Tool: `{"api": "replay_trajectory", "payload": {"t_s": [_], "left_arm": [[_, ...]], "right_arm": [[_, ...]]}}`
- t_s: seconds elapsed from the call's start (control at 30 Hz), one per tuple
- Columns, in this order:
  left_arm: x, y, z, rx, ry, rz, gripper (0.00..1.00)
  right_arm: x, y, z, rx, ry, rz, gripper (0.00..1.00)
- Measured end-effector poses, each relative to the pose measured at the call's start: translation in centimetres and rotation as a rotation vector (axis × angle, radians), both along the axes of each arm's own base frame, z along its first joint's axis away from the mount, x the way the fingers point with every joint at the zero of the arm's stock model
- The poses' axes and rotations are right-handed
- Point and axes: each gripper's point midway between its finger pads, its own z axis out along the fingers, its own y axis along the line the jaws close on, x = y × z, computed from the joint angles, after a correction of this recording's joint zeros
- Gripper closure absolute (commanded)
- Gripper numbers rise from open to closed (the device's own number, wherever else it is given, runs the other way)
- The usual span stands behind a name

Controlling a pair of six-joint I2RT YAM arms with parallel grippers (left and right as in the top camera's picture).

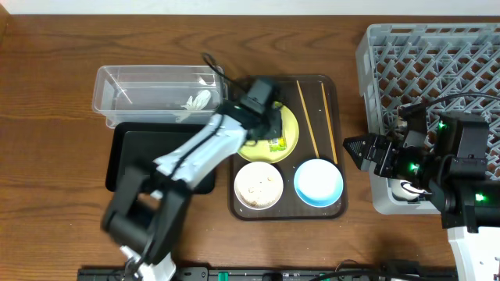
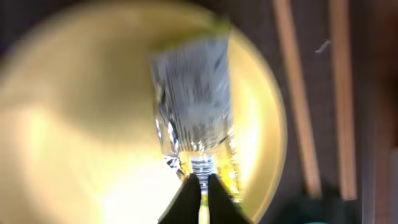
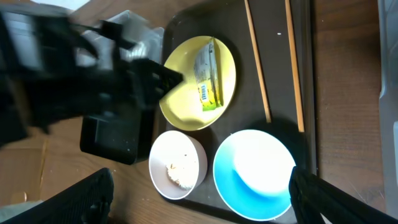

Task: Sort waste into correct bins and load items into the dishwasher rack
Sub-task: 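Grasp the snack wrapper on the yellow plate with the left gripper, then carry the snack wrapper to the clear plastic bin and drop it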

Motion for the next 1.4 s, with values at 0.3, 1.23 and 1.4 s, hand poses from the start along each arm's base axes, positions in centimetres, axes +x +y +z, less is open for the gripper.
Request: {"api": "replay_trajectory", "payload": {"t_s": [0.3,1.23,1.4], "left_arm": [[0.7,-0.6,1.0,-0.016,-0.045,-0.025,0.35],[1.6,4.3,3.6,-0.008,-0.04,0.035,0.94],[4.3,10.5,11.5,-0.01,-0.235,0.206,0.93]], "right_arm": [[0.0,0.0,0.0,0.0,0.0,0.0,0.11],[0.0,0.0,0.0,0.0,-0.002,0.0,0.12],[0.0,0.0,0.0,0.0,-0.002,0.0,0.11]]}}
